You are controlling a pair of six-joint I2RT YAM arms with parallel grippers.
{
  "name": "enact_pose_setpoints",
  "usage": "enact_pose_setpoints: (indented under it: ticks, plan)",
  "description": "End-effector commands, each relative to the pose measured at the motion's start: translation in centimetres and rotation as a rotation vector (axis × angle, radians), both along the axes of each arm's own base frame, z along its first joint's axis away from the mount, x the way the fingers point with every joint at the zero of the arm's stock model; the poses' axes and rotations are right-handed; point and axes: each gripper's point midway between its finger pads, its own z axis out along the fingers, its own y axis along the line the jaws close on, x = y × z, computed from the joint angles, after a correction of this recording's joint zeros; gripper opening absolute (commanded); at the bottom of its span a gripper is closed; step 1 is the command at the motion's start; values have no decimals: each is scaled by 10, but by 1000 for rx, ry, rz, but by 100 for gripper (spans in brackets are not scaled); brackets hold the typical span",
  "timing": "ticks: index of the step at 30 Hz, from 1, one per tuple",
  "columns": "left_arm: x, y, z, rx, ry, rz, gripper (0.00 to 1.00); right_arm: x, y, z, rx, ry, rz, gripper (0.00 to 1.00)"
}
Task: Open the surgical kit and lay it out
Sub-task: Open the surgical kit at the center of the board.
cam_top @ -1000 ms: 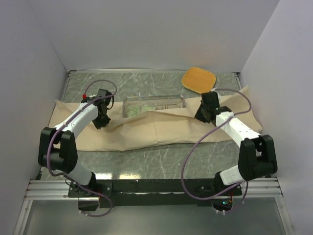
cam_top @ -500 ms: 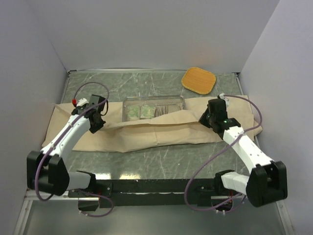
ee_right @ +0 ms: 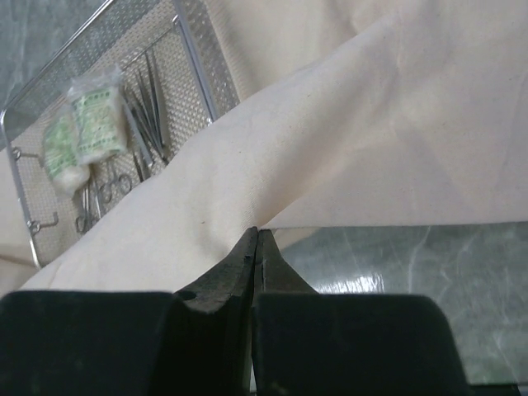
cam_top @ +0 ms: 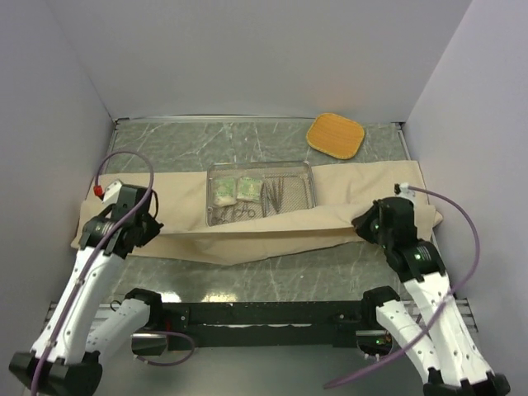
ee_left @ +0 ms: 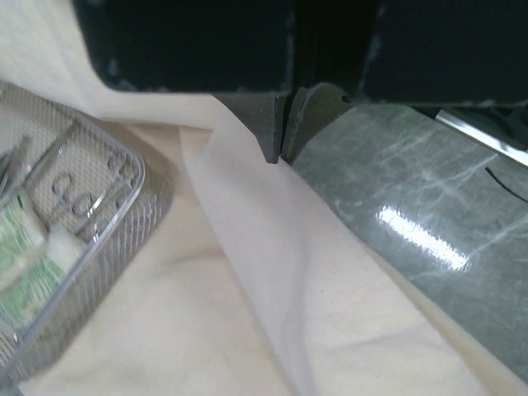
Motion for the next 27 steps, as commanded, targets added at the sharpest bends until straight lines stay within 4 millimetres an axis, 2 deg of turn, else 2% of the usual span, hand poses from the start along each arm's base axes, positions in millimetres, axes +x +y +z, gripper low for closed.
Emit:
enact_pose_setpoints:
  ticks: [1, 6, 13, 17, 22, 25, 26, 27]
  plan:
    - [-36, 3, 14, -3, -10, -64, 4, -41, -11, 14, 3, 8, -19, 0]
    - [-64, 10, 9, 0, 6, -50, 4, -80, -15, 26, 26, -7, 1, 0]
    - [-87, 14, 41, -45, -193, -74, 3, -126, -14, 33, 75, -28, 49, 0]
    - [-101, -2, 46, -141, -274, -149, 1, -155, -9, 30, 110, -14, 97, 0]
    - [-117, -11, 47, -215, -369, -194, 3, -183, 2, 36, 161, -101, 207, 0]
    - [-126, -7, 57, -231, -459, -186, 11, -198, 12, 44, 207, -169, 279, 7]
    - [-128, -6, 60, -235, -483, -182, 25, -199, 13, 46, 212, -177, 285, 19]
    - [-130, -2, 64, -231, -508, -170, 28, -204, 12, 47, 217, -218, 291, 25]
